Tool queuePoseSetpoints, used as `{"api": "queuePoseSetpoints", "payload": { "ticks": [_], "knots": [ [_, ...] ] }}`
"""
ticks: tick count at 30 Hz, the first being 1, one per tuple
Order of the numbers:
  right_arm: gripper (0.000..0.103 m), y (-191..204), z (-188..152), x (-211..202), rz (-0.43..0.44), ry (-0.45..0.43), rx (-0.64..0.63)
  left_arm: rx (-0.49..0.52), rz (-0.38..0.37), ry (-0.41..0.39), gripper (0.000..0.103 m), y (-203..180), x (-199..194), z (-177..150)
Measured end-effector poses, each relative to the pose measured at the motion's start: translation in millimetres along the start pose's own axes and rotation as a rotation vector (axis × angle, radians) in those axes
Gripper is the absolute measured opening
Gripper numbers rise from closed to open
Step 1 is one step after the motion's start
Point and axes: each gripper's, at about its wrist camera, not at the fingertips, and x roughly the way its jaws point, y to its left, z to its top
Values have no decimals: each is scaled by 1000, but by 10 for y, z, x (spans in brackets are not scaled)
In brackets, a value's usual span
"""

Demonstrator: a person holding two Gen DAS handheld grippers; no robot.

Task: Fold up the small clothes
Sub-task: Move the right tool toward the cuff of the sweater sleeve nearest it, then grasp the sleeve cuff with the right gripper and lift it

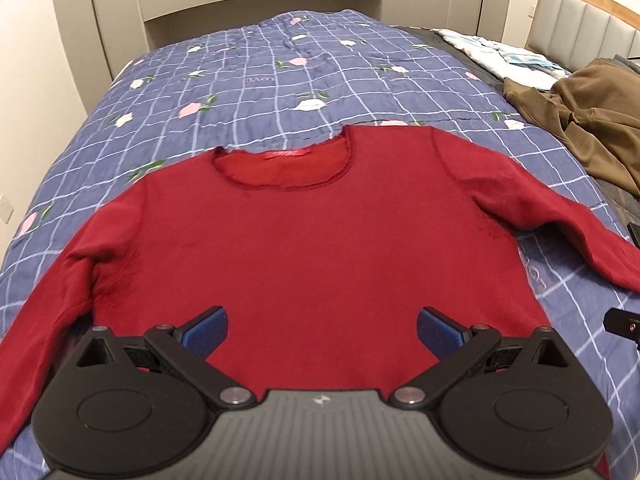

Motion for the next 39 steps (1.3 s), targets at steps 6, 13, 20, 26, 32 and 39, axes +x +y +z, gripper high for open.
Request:
{"api": "queuePoseSetpoints", "payload": {
  "ticks": [6,13,20,26,32,39],
  "knots": [
    [103,-275,30,132,16,-65,119,15,3,-17,103,-157,239,238],
    [103,-705,-12,237,-88,-136,336,58,34,1,103,-367,607,311],
    [103,-1083,-56,267,-148,-227,592,81,49,32,103,-461,789,231],
    [94,-1245,-33,314,-199,-301,768,67,42,34,103,-424,775,223],
    [48,-1377,-67,302,-257,-339,880,56,29,35,103,-377,740,230],
    [11,-1542,-31,338,-232,-354,918,2,-13,29,103,-181,653,288]
  ]
}}
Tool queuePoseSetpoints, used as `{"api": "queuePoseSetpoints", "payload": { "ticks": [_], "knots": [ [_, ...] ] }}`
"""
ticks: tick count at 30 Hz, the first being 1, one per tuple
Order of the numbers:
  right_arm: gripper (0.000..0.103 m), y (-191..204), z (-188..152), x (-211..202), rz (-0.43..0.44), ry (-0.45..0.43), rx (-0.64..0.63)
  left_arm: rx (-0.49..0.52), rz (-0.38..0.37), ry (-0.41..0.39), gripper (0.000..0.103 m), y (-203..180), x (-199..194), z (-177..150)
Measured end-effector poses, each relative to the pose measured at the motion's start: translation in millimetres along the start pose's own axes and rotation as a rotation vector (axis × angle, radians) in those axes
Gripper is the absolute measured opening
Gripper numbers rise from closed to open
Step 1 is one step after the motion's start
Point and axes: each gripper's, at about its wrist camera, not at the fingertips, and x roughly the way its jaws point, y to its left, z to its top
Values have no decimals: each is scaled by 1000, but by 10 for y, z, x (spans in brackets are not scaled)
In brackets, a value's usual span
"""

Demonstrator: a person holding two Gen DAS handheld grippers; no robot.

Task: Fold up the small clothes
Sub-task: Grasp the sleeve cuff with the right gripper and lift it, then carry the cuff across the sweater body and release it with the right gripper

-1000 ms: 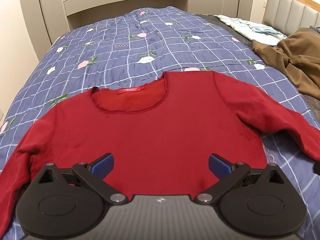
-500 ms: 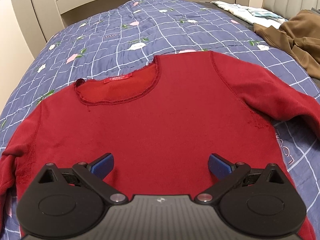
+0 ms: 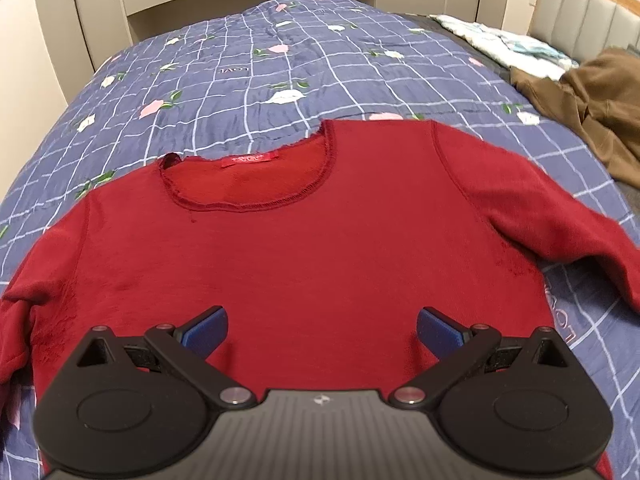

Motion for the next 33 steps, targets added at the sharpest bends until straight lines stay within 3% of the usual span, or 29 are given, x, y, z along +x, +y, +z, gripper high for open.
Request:
{"api": "queuePoseSetpoints", "payload": {
  "ticks": [5,10,14,18,21,25,29,33],
  "knots": [
    [8,173,100,-35,38,-34,-54,-69,-36,-2,103,261,-110,39],
    [7,680,266,-195,142,-113,-192,-146,-67,-40,103,635,-319,51],
    [7,1291,297,-382,276,-162,-332,-234,-81,-82,103,994,-512,18],
    [7,2039,83,-612,457,-167,-522,-325,-82,-121,103,1371,-688,-55],
    [7,2596,-353,-870,611,-174,-714,-396,-75,-156,103,1662,-824,-144],
    [7,3092,-1198,-1238,813,-135,-978,-474,-36,-198,103,2021,-985,-251],
    [6,3252,-2173,-1571,955,-37,-1241,-539,11,-241,103,2358,-1131,-359],
    [6,3177,-3117,-1745,995,120,-1494,-588,57,-266,103,2649,-1195,-450]
  ]
}}
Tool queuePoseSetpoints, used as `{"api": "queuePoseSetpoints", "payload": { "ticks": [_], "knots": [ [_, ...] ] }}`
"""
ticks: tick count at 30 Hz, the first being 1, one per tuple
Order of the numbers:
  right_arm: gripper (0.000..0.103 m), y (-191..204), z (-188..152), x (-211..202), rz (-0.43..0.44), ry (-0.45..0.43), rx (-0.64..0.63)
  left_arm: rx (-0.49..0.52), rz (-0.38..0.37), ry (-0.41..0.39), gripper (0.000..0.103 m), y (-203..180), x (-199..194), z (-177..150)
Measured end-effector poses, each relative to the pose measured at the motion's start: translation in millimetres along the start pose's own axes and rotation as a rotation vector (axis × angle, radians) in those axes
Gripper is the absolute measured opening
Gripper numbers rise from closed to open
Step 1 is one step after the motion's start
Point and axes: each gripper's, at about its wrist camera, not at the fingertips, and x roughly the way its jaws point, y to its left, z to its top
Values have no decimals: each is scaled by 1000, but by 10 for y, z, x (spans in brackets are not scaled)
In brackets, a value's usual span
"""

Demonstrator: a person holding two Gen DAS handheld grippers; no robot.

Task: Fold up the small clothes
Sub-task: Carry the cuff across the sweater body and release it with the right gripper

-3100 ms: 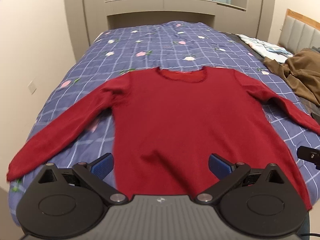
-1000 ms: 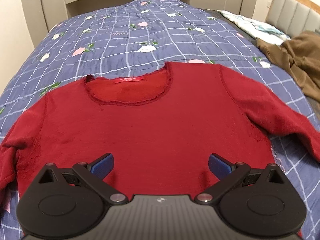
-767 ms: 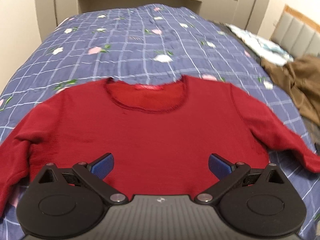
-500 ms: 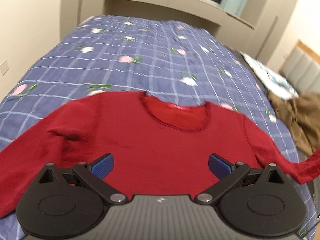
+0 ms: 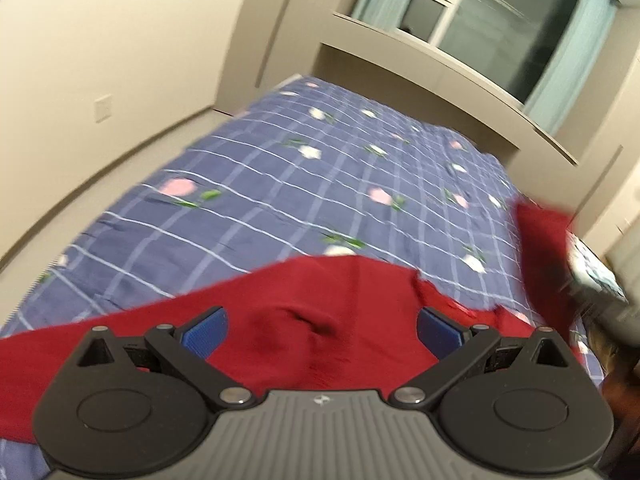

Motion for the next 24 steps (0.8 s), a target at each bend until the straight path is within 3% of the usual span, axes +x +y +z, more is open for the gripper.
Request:
{"api": "queuePoseSetpoints", "payload": {
  "ticks": [4,7,10,12,14,18,22,24],
  "knots": [
    [6,611,-273,293,87,146,-115,-17,31,6,102,182,67,8],
    [9,740,-394,295,113,182,-126,-31,31,24,102,261,156,-27],
    [32,586,-434,122,160,169,-63,-28,15,49,102,258,259,-95],
    [61,397,-479,-51,187,148,-5,-20,-6,67,102,222,343,-129],
    [72,198,-636,-297,198,122,66,-16,-27,81,102,166,405,-161],
    [81,-337,-914,-656,93,99,244,-5,-82,137,103,38,597,-230],
    [84,-981,-1231,-835,-119,130,406,-15,-120,199,102,-72,809,-274],
    [83,-1290,-1324,-808,-209,144,477,-3,-86,216,99,-133,931,-297]
  ]
}}
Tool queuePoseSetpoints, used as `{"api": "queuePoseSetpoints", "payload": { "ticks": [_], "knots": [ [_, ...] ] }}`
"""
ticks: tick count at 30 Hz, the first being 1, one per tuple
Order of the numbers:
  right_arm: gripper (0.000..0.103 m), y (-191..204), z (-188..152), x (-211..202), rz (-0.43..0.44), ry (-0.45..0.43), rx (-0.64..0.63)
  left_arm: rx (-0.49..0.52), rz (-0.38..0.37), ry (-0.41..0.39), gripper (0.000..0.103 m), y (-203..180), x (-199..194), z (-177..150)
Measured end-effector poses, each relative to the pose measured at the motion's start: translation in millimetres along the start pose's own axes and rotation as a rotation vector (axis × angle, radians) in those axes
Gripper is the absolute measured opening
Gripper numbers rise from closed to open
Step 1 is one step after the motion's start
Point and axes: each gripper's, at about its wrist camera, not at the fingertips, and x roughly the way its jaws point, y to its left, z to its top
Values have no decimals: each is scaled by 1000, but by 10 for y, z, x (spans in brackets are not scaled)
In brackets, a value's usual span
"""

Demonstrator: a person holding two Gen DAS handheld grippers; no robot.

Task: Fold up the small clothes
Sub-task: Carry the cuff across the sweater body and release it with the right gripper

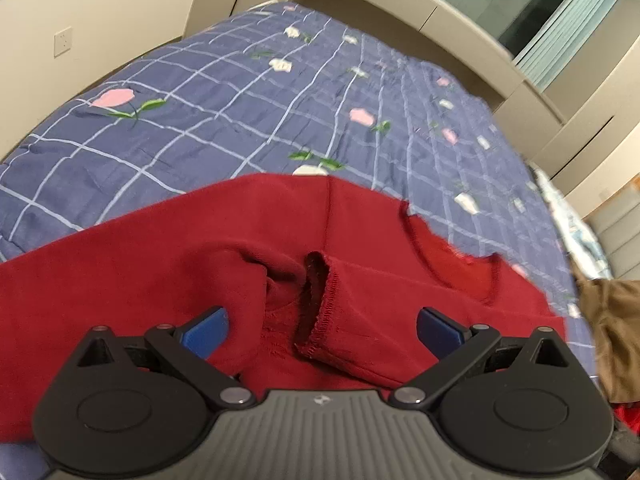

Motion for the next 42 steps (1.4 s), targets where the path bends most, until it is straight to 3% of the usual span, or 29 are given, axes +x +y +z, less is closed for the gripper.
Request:
{"api": "queuePoseSetpoints", "payload": {
  "ticks": [3,5,8,10,11,14,16,19,23,26,30,35,38,42],
  "knots": [
    [74,-408,115,235,-58,11,113,16,88,21,87,-70,130,0],
    [71,-589,177,404,-49,20,171,37,139,18,79,-126,162,4],
    [64,-718,271,676,-36,45,223,83,215,3,56,-209,158,-2],
    [48,-736,338,766,-3,34,222,110,253,1,40,-255,148,4],
    [20,-737,361,748,4,32,209,118,253,-3,38,-268,134,6],
    [9,-735,409,740,-13,27,195,136,258,-9,34,-296,105,7],
    [9,-758,382,818,-29,36,184,158,293,2,27,-304,154,-5],
    [15,-797,351,823,-24,20,199,199,334,13,26,-314,256,-36],
    [33,-780,300,512,-13,-14,151,248,358,8,26,-369,270,-78],
    [47,-731,127,203,9,-17,87,222,328,8,38,-343,223,-68],
    [46,-748,-154,15,92,49,111,240,340,13,40,-362,249,-89],
    [48,-742,-302,-75,116,65,120,266,374,17,40,-419,302,-120],
    [56,-584,-381,-175,61,69,-34,268,375,21,40,-424,298,-123],
    [56,-368,-505,-124,-38,64,-227,261,368,24,42,-411,309,-108]
  ]
}}
